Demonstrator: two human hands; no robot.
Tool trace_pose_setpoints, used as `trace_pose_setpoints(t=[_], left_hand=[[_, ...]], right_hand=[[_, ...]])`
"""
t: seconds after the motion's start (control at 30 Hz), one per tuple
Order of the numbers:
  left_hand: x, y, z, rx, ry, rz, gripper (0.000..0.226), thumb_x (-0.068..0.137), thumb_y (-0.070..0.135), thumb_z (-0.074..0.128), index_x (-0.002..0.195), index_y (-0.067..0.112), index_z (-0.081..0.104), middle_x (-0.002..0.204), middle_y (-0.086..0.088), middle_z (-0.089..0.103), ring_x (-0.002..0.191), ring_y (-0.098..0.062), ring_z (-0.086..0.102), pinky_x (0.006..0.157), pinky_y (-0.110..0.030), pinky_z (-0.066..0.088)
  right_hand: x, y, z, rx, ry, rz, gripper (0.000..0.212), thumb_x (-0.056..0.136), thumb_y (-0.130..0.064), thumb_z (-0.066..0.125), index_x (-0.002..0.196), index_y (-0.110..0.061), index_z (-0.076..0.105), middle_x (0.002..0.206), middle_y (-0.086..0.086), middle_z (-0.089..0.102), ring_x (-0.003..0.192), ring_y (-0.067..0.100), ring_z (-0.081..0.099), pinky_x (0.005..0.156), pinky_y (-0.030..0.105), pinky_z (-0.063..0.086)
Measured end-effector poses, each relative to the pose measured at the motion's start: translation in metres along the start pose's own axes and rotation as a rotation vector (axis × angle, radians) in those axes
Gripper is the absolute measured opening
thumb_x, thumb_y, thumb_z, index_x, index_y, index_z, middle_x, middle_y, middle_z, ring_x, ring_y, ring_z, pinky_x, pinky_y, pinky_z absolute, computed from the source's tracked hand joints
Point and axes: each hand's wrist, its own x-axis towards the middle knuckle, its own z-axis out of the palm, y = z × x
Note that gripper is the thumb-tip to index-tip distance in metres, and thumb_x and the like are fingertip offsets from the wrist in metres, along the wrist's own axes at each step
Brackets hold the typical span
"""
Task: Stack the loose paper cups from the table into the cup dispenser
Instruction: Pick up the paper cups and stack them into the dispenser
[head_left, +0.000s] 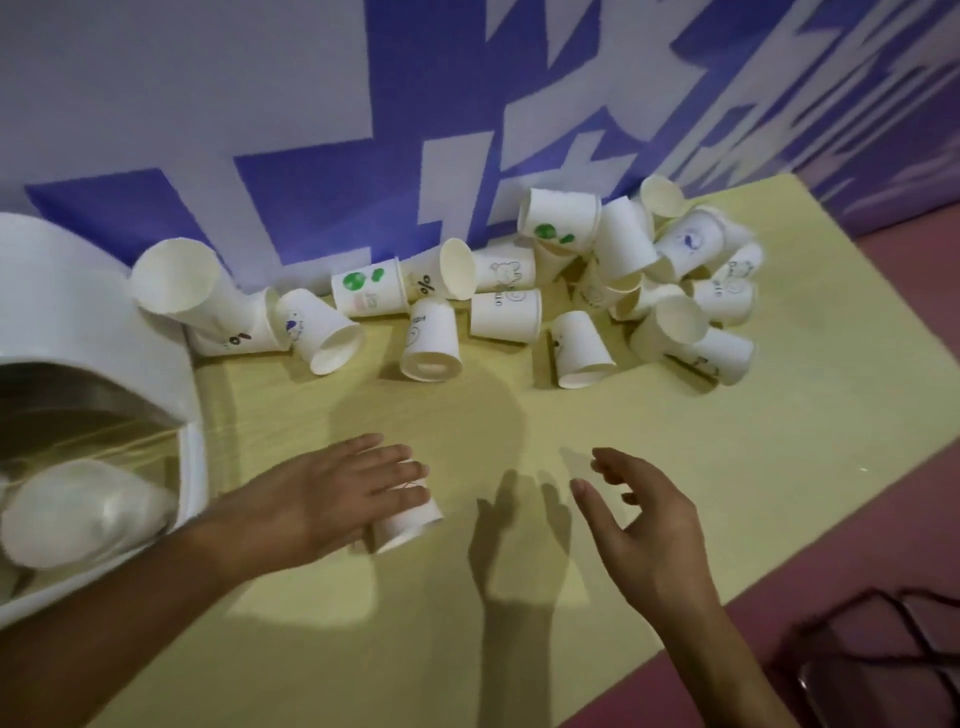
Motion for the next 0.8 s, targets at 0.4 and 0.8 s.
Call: trace_pose_setpoints(t=[0.4, 0.8], left_hand=[[0.061, 0.043, -0.033, -0.957, 0.642, -0.872, 0.079, 0.056, 0.052, 0.098, 0.116, 0.053, 0.048, 0.116, 0.032, 0.062, 0.108, 0.006, 0.061, 0.085, -0.008, 0.046], [0.069, 0.062, -0.054, -1.057, 0.966, -0.981, 0.072, 0.068, 0.095, 0.057, 0.126, 0.055, 0.041, 0.119, 0.023, 0.060, 0.100, -0.006, 0.064, 0.079, -0.025, 0.054]], right_hand=[[0.133, 0.019, 0.038, 0.164, 0.106, 0.304, 0.115, 0.064, -0.075, 0.083, 0.151, -0.010, 0.044, 0.138, 0.012, 0.062, 0.130, 0.031, 0.056, 0.104, 0.050, 0.051], [0.132, 0.011, 0.046, 0.396, 0.176, 0.173, 0.045, 0.084, -0.032, 0.083, 0.117, -0.031, 0.052, 0.106, -0.014, 0.062, 0.101, 0.017, 0.068, 0.079, 0.029, 0.056]])
